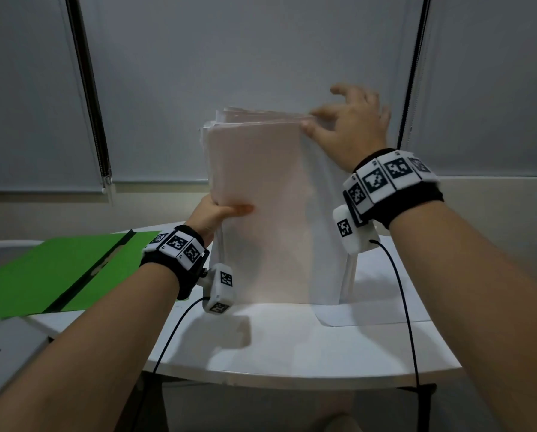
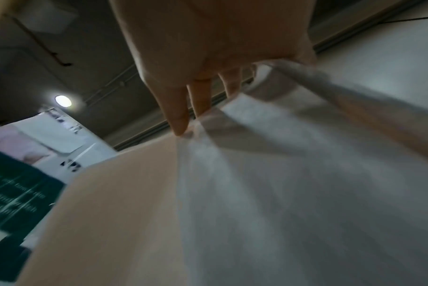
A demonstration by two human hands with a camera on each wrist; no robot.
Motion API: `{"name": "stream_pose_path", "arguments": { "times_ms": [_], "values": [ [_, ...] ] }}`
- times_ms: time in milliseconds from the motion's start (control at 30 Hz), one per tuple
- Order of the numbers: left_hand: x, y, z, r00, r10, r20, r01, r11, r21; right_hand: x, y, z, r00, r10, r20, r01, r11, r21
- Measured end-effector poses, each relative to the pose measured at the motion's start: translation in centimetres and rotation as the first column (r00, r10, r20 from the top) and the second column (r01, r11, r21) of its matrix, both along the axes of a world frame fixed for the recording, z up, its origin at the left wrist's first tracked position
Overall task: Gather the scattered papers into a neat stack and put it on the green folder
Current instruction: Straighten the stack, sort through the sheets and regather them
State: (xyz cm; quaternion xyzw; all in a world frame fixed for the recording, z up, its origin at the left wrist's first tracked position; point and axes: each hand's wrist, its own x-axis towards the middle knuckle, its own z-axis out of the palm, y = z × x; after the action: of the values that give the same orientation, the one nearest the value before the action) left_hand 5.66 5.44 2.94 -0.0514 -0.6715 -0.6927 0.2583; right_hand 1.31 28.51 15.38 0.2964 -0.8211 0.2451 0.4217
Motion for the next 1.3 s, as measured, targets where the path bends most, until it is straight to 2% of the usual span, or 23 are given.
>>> {"name": "stream_pose_path", "arguments": {
  "times_ms": [67,133,267,333,400,433,467,500,533,567,600,633,667,700,733,767,800,900,1033,1100,1233,1300],
  "values": [
    [0.1,0.2,0.0,1.000,-0.008,-0.001,0.008,1.000,-0.007,1.2,-0.8,0.0,0.991,-0.114,-0.069,0.120,0.987,0.105],
    [0.2,0.4,0.1,1.000,-0.020,0.001,0.020,1.000,-0.017,2.4,-2.1,-0.3,0.978,-0.143,-0.155,0.168,0.971,0.168],
    [0.5,0.6,0.3,1.000,-0.027,-0.011,0.027,1.000,-0.012,4.6,-5.0,-1.0,0.992,0.003,-0.124,0.040,0.937,0.347],
    [0.5,0.3,0.1,1.000,-0.005,-0.011,0.005,1.000,0.002,5.1,-5.4,-0.9,0.992,0.083,-0.097,-0.046,0.942,0.332],
    [0.6,0.1,-0.2,0.999,0.036,-0.028,-0.035,0.999,0.008,4.4,-4.9,-1.4,0.985,0.090,-0.144,-0.042,0.950,0.308],
    [0.6,0.0,-0.4,0.998,0.056,-0.039,-0.056,0.998,0.013,3.8,-4.3,-2.1,0.980,0.038,-0.193,0.016,0.963,0.268],
    [0.6,-0.1,-0.6,0.996,0.069,-0.048,-0.068,0.997,0.022,2.9,-3.5,-2.9,0.969,-0.034,-0.246,0.073,0.985,0.154],
    [0.5,-0.2,-0.8,0.996,0.070,-0.055,-0.068,0.997,0.027,1.9,-2.4,-4.0,0.958,-0.099,-0.268,0.093,0.995,-0.033],
    [0.5,-0.4,-1.0,0.996,0.068,-0.065,-0.065,0.997,0.037,1.1,-1.3,-5.0,0.965,-0.121,-0.231,0.062,0.967,-0.247],
    [0.4,-0.5,-1.1,0.995,0.071,-0.071,-0.067,0.996,0.054,0.1,-0.3,-6.2,0.992,-0.049,-0.119,-0.008,0.902,-0.432],
    [0.2,-0.8,-1.4,0.995,0.075,-0.072,-0.069,0.994,0.081,-1.5,0.5,-7.7,0.990,0.131,0.050,-0.079,0.819,-0.569],
    [0.1,-0.9,-1.7,0.995,0.069,-0.070,-0.061,0.991,0.116,-3.0,1.2,-9.1,0.903,0.348,0.250,-0.105,0.746,-0.658],
    [0.0,-0.9,-2.1,0.997,0.055,-0.059,-0.046,0.988,0.148,-4.3,1.7,-10.7,0.739,0.508,0.442,-0.080,0.719,-0.691],
    [-0.2,-0.7,-2.6,0.999,0.037,-0.037,-0.030,0.985,0.168,-5.0,2.0,-12.1,0.574,0.552,0.605,-0.050,0.761,-0.647],
    [-0.4,-0.4,-3.3,1.000,0.028,0.001,-0.028,0.984,0.177,-5.3,2.2,-13.4,0.463,0.519,0.719,-0.038,0.822,-0.569],
    [-0.5,0.1,-4.1,0.998,0.043,0.043,-0.050,0.984,0.171,-5.4,2.3,-14.5,0.442,0.483,0.756,-0.043,0.853,-0.520],
    [-0.7,0.6,-4.7,0.994,0.087,0.068,-0.097,0.982,0.160,-5.3,2.1,-15.3,0.464,0.473,0.749,-0.047,0.858,-0.512],
    [-0.7,2.2,-4.8,0.964,0.262,0.050,-0.266,0.945,0.190,-5.1,1.6,-16.0,0.538,0.528,0.657,-0.022,0.788,-0.615],
    [0.1,2.5,-2.4,0.959,0.279,-0.050,-0.262,0.938,0.225,-5.0,1.5,-14.3,0.587,0.608,0.535,-0.076,0.699,-0.711],
    [0.6,1.9,-2.3,0.972,0.233,-0.035,-0.224,0.960,0.170,-5.1,1.9,-14.0,0.551,0.657,0.514,-0.130,0.676,-0.725],
    [1.3,-0.2,-5.4,0.987,0.114,0.112,-0.111,0.993,-0.034,-5.2,2.9,-14.7,0.364,0.730,0.578,-0.197,0.667,-0.718],
    [1.4,-0.4,-6.8,0.981,0.066,0.181,-0.041,0.990,-0.137,-4.6,2.8,-14.8,0.303,0.742,0.598,-0.225,0.665,-0.712]
  ]
}}
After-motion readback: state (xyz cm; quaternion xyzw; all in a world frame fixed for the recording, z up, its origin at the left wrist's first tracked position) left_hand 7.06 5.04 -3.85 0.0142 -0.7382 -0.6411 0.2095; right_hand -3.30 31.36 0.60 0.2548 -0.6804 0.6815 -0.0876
